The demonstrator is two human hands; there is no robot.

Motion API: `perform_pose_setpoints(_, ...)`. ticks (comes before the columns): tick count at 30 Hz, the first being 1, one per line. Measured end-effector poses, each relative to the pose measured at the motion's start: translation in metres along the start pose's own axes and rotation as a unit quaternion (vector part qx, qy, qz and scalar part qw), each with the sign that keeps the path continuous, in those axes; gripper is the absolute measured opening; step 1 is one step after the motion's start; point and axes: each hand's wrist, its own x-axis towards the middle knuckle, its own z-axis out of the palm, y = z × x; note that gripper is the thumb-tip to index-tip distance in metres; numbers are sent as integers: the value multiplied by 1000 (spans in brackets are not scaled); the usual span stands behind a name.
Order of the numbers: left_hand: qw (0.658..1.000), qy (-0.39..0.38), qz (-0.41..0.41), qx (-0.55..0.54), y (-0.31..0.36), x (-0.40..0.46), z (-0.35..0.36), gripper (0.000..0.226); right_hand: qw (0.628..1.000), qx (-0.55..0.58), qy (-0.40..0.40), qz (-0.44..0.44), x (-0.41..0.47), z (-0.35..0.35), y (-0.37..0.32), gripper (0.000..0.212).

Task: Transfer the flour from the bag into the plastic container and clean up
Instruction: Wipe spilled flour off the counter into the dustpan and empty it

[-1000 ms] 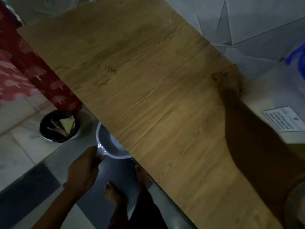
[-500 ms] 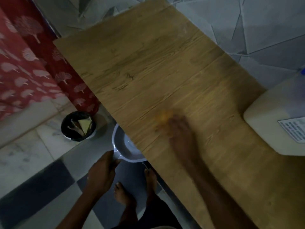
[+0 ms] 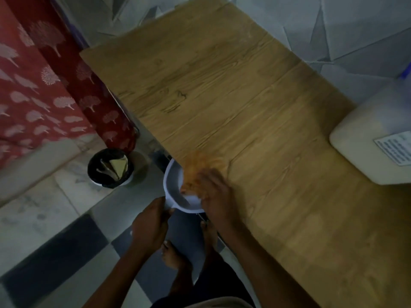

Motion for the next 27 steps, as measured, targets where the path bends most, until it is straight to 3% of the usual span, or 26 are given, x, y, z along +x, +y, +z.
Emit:
perform_pose_setpoints(3, 1000, 9, 11, -7, 1, -4, 0, 25, 970, 196, -27, 144, -8, -25, -8, 40)
perform_pose_setpoints(5, 1000, 12, 17, -6, 4, -6, 3, 27, 981, 125, 49, 138, 4, -64, 27, 26)
perform_pose_setpoints(7, 1000, 6, 25, -14, 6, -9, 8, 27, 987, -30, 105, 115, 34, -108, 87, 34)
perform_pose_setpoints(9, 999, 4, 34, -14, 7, -11, 12, 28, 974, -138, 95, 150, 66, -145, 146, 45)
perform_pose_setpoints(11, 999, 6, 46, -9, 11, -14, 16, 31, 950, -208, 57, 225, 85, -165, 193, 31)
perform_pose_setpoints(13, 998, 8, 56, -14, 18, -17, 20, 32, 937, -223, 36, 265, 89, -166, 212, 25)
perform_pose_setpoints(15, 998, 8, 59, -11, 22, -20, 24, 30, 942, -188, 21, 277, 79, -137, 200, 40)
perform_pose_setpoints(17, 998, 6, 60, 10, 23, -24, 29, 24, 948, -174, -21, 266, 51, -95, 163, 39)
perform_pose_setpoints(19, 999, -3, 40, 16, 21, -28, 35, 27, 964, -193, -68, 171, 5, -51, 117, 39)
perform_pose_setpoints(21, 1000, 1, 23, 12, 23, -37, 41, 39, 990, -110, -74, 52, -36, -26, 72, 39)
perform_pose_setpoints(23, 1000, 7, 6, 4, 33, -48, 44, 39, 995, 16, -94, 11, -57, -35, 45, 38)
perform_pose_setpoints(25, 1000, 13, -8, -10, 42, -59, 46, 37, 996, 71, -54, -1, -57, -66, 47, 35)
perform_pose_setpoints(27, 1000, 22, -6, -11, 49, -68, 51, 38, 1000, 16, 12, 6, -43, -106, 82, 35)
